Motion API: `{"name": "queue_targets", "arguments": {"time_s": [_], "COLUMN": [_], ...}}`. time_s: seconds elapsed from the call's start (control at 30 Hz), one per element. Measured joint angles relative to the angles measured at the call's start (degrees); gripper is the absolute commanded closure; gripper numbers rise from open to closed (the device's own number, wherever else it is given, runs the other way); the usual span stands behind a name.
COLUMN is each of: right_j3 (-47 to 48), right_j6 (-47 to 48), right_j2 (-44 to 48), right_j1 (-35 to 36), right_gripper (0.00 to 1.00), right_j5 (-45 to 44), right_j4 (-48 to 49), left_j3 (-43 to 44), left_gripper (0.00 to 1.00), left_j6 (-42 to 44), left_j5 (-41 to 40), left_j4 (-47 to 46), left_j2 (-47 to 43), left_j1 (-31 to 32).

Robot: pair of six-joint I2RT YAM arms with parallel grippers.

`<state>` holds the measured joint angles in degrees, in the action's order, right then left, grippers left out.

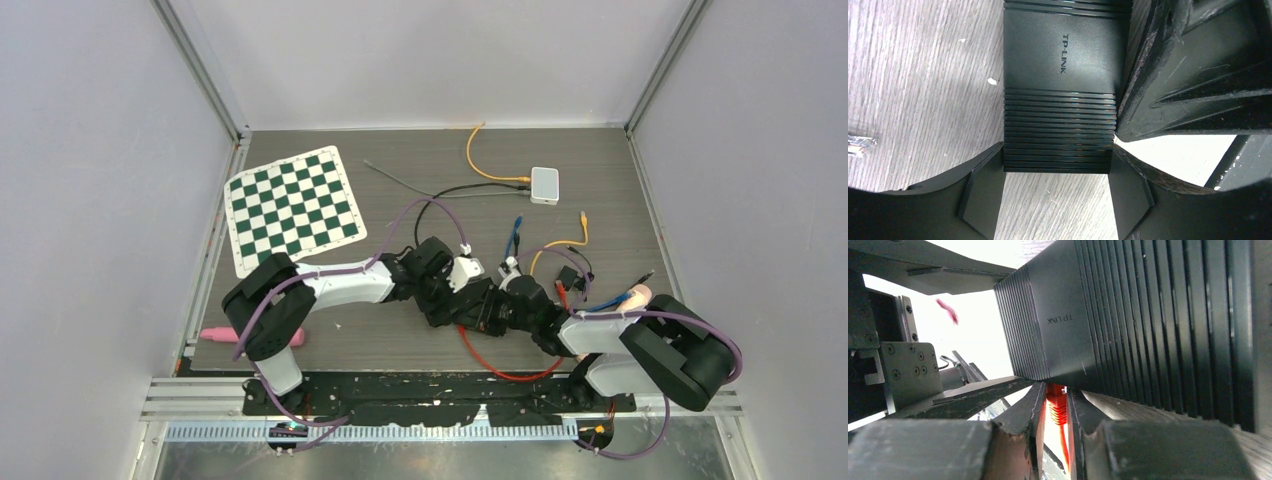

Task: Pull the plug from the switch port
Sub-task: Pull the connector from the switch port.

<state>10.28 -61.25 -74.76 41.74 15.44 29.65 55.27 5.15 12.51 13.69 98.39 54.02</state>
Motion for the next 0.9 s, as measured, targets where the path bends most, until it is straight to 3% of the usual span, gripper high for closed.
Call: {"name": "queue_targets", "arguments": {"time_s": [0.2, 0.57, 0.9], "right_j3": [-1.4, 0.5, -3.6], "right_j6": [0.2, 4.4, -2.0], "right_j2": [0.5, 6.8, 2.4], "right_j1": [-0.3, -0.3, -0.4], "right_gripper": [0.95, 0.95, 0.95], "right_j5": [1.6, 2.1, 2.9], "right_j4": [1.7, -9.0, 2.9], "left_j3": [0.0, 0.0, 0.1], "left_gripper": [0.41, 0.41, 0.41], "left_j6": [-0.2, -1.5, -0.4], "left_j5": [0.2, 1.2, 0.8], "left_j4": [0.1, -0.4, -0.1], "left_j2": [0.0, 0.2, 0.3], "left_j1": [0.5, 0.8, 0.9]}}
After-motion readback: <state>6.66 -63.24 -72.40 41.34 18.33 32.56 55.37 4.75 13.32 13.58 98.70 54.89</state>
